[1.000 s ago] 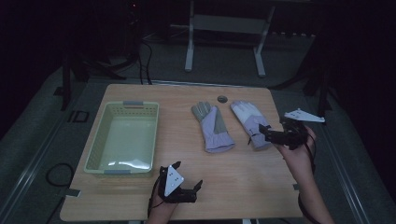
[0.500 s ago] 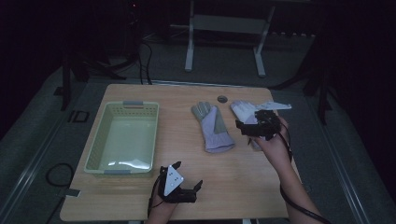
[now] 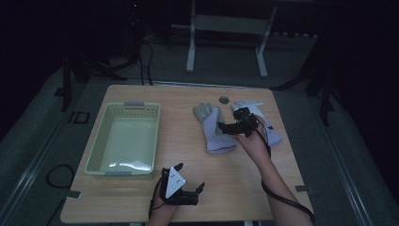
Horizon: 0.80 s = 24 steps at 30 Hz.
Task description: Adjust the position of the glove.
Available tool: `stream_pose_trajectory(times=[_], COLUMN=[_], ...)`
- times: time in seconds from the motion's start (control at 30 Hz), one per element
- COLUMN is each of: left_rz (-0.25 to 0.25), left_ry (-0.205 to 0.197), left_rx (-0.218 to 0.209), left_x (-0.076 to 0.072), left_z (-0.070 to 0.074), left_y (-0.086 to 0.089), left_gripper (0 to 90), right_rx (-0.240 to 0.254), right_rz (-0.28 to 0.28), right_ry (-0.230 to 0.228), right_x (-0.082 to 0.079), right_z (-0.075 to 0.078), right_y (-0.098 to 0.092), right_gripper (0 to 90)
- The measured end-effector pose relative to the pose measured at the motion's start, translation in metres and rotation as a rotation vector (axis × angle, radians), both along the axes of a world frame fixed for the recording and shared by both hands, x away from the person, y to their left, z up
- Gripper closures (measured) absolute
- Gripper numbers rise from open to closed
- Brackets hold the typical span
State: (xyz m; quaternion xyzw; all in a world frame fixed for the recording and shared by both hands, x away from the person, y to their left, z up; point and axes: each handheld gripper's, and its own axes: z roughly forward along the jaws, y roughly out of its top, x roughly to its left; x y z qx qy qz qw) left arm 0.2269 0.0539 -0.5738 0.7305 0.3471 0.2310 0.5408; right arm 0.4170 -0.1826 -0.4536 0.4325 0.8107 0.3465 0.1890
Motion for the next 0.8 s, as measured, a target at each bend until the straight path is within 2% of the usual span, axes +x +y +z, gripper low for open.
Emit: stream_pose_trajectory(times=[0.17, 0.33, 0.37, 0.43, 0.53, 0.57, 0.67, 0.8], left_rz=[0.002, 0.000, 0.000, 0.003, 0.002, 0.002, 0.009, 0.011], left_ry=[0.003, 0.005, 0.005, 0.001, 0.000, 0.001, 0.008, 0.007], left_rx=[-0.001, -0.003, -0.002, 0.003, 0.003, 0.001, 0.002, 0.006], left_x=[0.000, 0.001, 0.000, 0.000, 0.000, 0.000, 0.000, 0.000], left_z=[0.000, 0.000, 0.000, 0.000, 0.000, 0.000, 0.000, 0.000], left_y=[0.000, 0.001, 0.001, 0.000, 0.000, 0.000, 0.000, 0.000], left_gripper=[0.8, 0.8, 0.8, 0.8, 0.8, 0.8, 0.8, 0.8], right_rx=[0.011, -0.012, -0.032, -0.042, -0.042, -0.059, -0.081, -0.071], right_rz=[-0.013, -0.020, -0.032, -0.050, -0.056, -0.062, -0.086, -0.102], right_ry=[0.032, 0.046, 0.041, 0.049, 0.061, 0.074, 0.110, 0.154], right_x=[0.017, 0.027, 0.033, 0.038, 0.042, 0.047, 0.052, 0.055], right_z=[-0.015, -0.026, -0.032, -0.039, -0.045, -0.052, -0.065, -0.077], right_y=[0.013, 0.021, 0.024, 0.025, 0.027, 0.027, 0.029, 0.030], right_gripper=[18.3, 20.0, 22.6, 23.3, 23.4, 27.0, 27.4, 27.6])
